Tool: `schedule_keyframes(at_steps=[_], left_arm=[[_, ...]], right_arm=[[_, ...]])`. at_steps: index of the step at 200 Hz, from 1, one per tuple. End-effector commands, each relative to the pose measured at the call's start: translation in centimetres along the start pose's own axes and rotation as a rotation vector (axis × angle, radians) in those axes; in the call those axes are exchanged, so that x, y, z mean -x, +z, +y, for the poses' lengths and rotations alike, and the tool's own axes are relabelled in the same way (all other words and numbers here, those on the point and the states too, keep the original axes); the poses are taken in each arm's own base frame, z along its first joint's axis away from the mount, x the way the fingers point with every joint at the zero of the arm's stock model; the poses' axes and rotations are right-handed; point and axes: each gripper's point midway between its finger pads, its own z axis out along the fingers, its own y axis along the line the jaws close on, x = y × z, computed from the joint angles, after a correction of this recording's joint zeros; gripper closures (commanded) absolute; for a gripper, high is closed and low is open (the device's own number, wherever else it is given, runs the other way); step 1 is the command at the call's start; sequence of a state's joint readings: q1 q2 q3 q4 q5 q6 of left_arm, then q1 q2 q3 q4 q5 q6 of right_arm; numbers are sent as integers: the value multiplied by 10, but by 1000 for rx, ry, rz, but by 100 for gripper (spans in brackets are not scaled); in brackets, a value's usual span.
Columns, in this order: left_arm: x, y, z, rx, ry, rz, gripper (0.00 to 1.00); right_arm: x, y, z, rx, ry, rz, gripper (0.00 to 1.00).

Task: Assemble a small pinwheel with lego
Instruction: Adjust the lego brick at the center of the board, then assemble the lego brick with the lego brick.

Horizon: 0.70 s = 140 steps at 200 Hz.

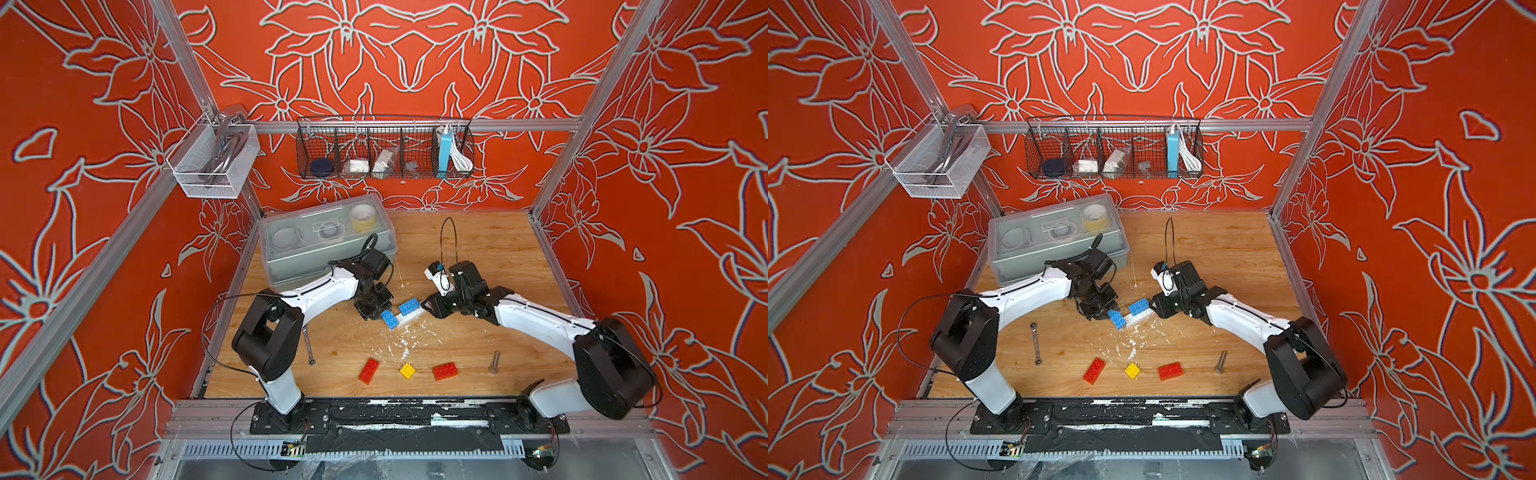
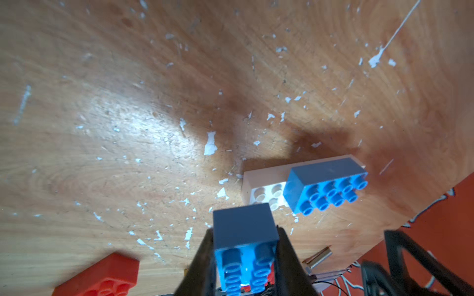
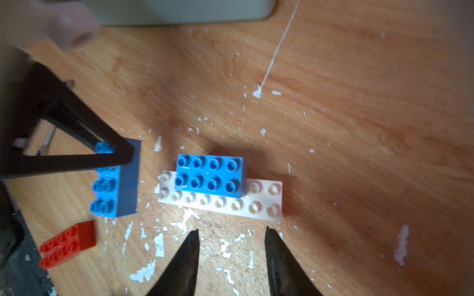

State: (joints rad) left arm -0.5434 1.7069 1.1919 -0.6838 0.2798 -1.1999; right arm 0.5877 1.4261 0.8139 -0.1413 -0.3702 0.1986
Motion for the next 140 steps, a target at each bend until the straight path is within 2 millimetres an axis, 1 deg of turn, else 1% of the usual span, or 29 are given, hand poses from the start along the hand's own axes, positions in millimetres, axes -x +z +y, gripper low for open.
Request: schedule_keyframes(at_steps=[1, 31, 55, 86, 102, 112, 128, 140], left_arm=[[6, 1, -11, -20, -38, -22, 97], [5, 10, -16, -15, -29, 7, 98], [12, 11, -16, -9, -18, -22, 98], [13, 17, -17, -3, -8, -12, 99], [13, 21, -17, 1, -8, -8, 100], [14, 22, -16, 6, -7, -7, 100], [15, 24, -14, 8, -12, -6, 100], [16, 24, -17, -2, -9, -9, 100]], right_arm=[[7, 1, 16, 63, -59, 18, 56], [13, 10, 31, 112, -106, 38, 56], [17, 15, 39, 136, -151, 40, 58], [14, 24, 49, 174, -199, 57, 59], [11, 29, 54, 179, -221, 66, 61], [8, 32, 55, 174, -235, 79, 63], [5, 37, 57, 174, -243, 93, 63], [4, 40, 57, 176, -235, 93, 65]])
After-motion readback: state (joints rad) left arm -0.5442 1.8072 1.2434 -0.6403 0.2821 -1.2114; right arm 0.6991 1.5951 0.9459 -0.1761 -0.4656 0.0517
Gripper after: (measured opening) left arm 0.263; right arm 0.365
